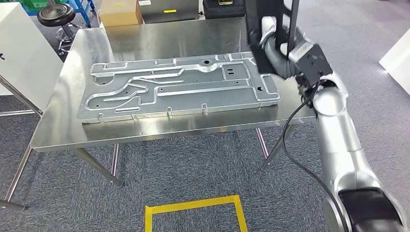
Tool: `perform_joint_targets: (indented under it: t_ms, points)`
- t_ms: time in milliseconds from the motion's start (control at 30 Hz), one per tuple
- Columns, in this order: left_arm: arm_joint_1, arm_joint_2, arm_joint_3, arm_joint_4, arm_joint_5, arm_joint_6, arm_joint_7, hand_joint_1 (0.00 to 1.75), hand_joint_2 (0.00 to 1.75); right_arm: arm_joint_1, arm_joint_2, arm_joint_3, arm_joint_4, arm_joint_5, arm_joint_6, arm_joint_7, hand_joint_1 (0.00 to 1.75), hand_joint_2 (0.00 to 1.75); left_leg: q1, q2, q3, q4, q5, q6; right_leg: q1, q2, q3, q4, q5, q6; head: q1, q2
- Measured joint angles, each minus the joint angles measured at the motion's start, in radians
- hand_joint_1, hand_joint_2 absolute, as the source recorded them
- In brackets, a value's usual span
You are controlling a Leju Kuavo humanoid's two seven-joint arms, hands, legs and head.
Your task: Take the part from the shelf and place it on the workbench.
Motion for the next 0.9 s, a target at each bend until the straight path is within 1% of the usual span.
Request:
perform_joint_targets:
  t_ms: [33,67,100,133,167,200,233,300,367,400,433,500,533,567,600,633,667,700,733,800,867,900]
  points:
    - [0.0,0.0,0.0,0.0,0.001,-0.008,-0.006,0.0,1.75,-0.048,-0.014,0.012,0.044,0.043,-0.017,0.0,1.75,1.75,0.004,0.0,-0.025,0.038,-0.003,-0.004,0.0,-0.001,0.002,0.001,-0.003,0.001,0.0,0.0]
    - [0.001,0.0,0.0,0.0,0.002,-0.015,-0.011,0.0,1.75,-0.095,-0.027,0.028,0.089,0.083,-0.033,-0.002,1.75,1.75,0.007,0.001,-0.033,0.04,0.015,-0.007,-0.001,-0.002,0.005,0.002,-0.007,0.003,0.0,0.0]
    - [0.001,0.0,0.0,0.0,0.004,-0.019,-0.017,0.0,1.75,-0.139,-0.04,0.048,0.133,0.124,-0.052,-0.006,1.75,1.75,0.01,0.001,-0.023,0.002,0.05,-0.008,-0.002,-0.003,0.009,0.004,-0.011,0.006,0.0,0.0]
    - [0.001,0.0,0.0,0.0,0.006,-0.022,-0.023,0.0,1.75,-0.183,-0.051,0.073,0.176,0.176,-0.081,-0.009,1.75,1.75,0.012,0.003,0.002,-0.064,0.094,-0.009,-0.004,-0.004,0.014,0.007,-0.017,0.01,0.0,0.0]
    - [0.002,0.0,0.0,0.0,0.005,-0.025,-0.028,0.0,1.75,-0.228,-0.059,0.103,0.22,0.235,-0.119,-0.01,1.75,1.75,0.012,0.004,0.028,-0.128,0.127,-0.007,-0.004,-0.004,0.017,0.011,-0.024,0.015,0.0,0.0]
    - [0.002,0.0,0.0,0.0,0.002,-0.027,-0.033,0.0,1.75,-0.272,-0.064,0.138,0.265,0.302,-0.163,-0.004,1.75,1.75,0.011,0.004,0.051,-0.182,0.145,-0.004,-0.003,-0.003,0.018,0.015,-0.028,0.02,0.0,0.0]
    - [0.002,0.0,0.0,0.0,-0.003,-0.03,-0.036,0.0,1.75,-0.313,-0.065,0.175,0.31,0.37,-0.209,0.006,1.75,1.75,0.009,0.005,0.064,-0.212,0.149,0.001,-0.001,-0.002,0.017,0.016,-0.031,0.025,0.0,0.0]
    - [0.0,0.0,-0.001,0.0,-0.013,-0.035,-0.039,0.0,1.75,-0.374,-0.059,0.248,0.398,0.481,-0.281,0.031,1.75,1.75,0.007,0.005,0.072,-0.227,0.138,0.014,0.0,-0.001,0.016,0.013,-0.03,0.036,0.0,0.0]
    - [-0.003,0.0,-0.002,0.0,-0.02,-0.04,-0.043,0.0,1.75,-0.405,-0.042,0.305,0.475,0.557,-0.319,0.052,1.75,1.75,0.01,0.004,0.078,-0.235,0.14,0.027,-0.003,-0.001,0.015,0.018,-0.039,0.045,0.0,0.0]
    - [-0.006,-0.001,-0.002,0.0,-0.023,-0.042,-0.044,0.0,1.75,-0.416,-0.026,0.33,0.515,0.592,-0.332,0.064,1.75,1.75,0.012,0.004,0.083,-0.241,0.141,0.033,-0.003,-0.001,0.003,0.045,-0.054,0.048,0.0,0.0]
    - [-0.01,-0.001,-0.002,0.0,-0.025,-0.043,-0.045,0.0,1.75,-0.425,-0.008,0.356,0.557,0.631,-0.347,0.082,1.75,1.75,0.012,0.004,0.086,-0.244,0.141,0.037,-0.004,-0.001,-0.021,0.095,-0.077,0.05,0.0,0.0]
    - [-0.018,-0.003,-0.003,0.0,-0.028,-0.044,-0.046,0.0,1.75,-0.431,0.033,0.411,0.645,0.706,-0.381,0.12,1.75,1.75,0.011,0.003,0.091,-0.245,0.139,0.043,-0.004,0.0,-0.094,0.229,-0.123,0.053,0.0,0.0]
    - [-0.021,-0.003,-0.003,0.0,-0.029,-0.044,-0.046,0.0,1.75,-0.425,0.051,0.436,0.683,0.734,-0.395,0.136,1.75,1.75,0.01,0.001,0.094,-0.245,0.137,0.045,-0.004,0.0,-0.125,0.277,-0.13,0.053,0.0,0.0]
    - [-0.023,-0.004,-0.003,0.0,-0.029,-0.044,-0.045,0.0,1.75,-0.416,0.067,0.458,0.717,0.755,-0.406,0.145,1.75,1.75,0.009,-0.001,0.097,-0.244,0.135,0.046,-0.004,0.0,-0.139,0.289,-0.117,0.052,0.0,0.0]
    - [-0.024,-0.004,-0.003,0.0,-0.029,-0.044,-0.045,0.0,1.75,-0.408,0.081,0.477,0.748,0.768,-0.412,0.149,1.75,1.75,0.009,-0.005,0.1,-0.244,0.132,0.046,-0.004,0.0,-0.135,0.26,-0.085,0.049,0.0,0.0]
    - [-0.025,-0.004,-0.003,0.0,-0.028,-0.044,-0.045,0.0,1.75,-0.403,0.093,0.492,0.773,0.777,-0.414,0.15,1.75,1.75,0.007,-0.008,0.103,-0.243,0.13,0.045,-0.003,0.0,-0.115,0.198,-0.041,0.044,0.0,0.0]
    - [-0.026,-0.005,-0.003,0.0,-0.027,-0.044,-0.045,0.0,1.75,-0.4,0.105,0.504,0.795,0.785,-0.412,0.153,1.75,1.75,0.006,-0.011,0.105,-0.242,0.127,0.042,0.0,0.001,-0.089,0.129,-0.004,0.037,0.0,0.0]
    - [-0.027,-0.006,-0.003,0.0,-0.024,-0.044,-0.046,0.0,1.75,-0.398,0.116,0.516,0.816,0.791,-0.409,0.158,1.75,1.75,0.003,-0.013,0.105,-0.241,0.125,0.04,0.004,0.001,-0.066,0.067,0.022,0.03,0.0,0.0]
    - [-0.027,-0.007,-0.003,0.0,-0.022,-0.043,-0.047,0.0,1.75,-0.394,0.127,0.526,0.835,0.796,-0.406,0.166,1.75,1.75,0.002,-0.013,0.105,-0.242,0.123,0.036,0.008,0.001,-0.051,0.03,0.033,0.025,0.0,0.0]
    - [-0.027,-0.008,-0.003,0.0,-0.015,-0.041,-0.051,0.0,1.75,-0.369,0.15,0.543,0.87,0.799,-0.406,0.182,1.75,1.75,0.004,-0.014,0.106,-0.244,0.121,0.025,0.014,0.002,-0.042,0.007,0.03,0.019,0.0,0.0]
    - [-0.026,-0.007,-0.002,0.0,-0.008,-0.039,-0.053,0.0,1.75,-0.325,0.172,0.552,0.896,0.796,-0.412,0.193,1.75,1.75,0.005,-0.011,0.108,-0.24,0.112,0.014,0.01,0.001,-0.031,-0.004,0.031,0.011,0.0,0.0]
    - [-0.024,-0.007,-0.002,0.0,-0.005,-0.038,-0.053,0.0,1.75,-0.302,0.181,0.554,0.906,0.794,-0.415,0.196,1.75,1.75,0.005,-0.009,0.1,-0.22,0.098,0.009,0.006,0.0,-0.025,-0.01,0.032,0.007,0.0,0.0]
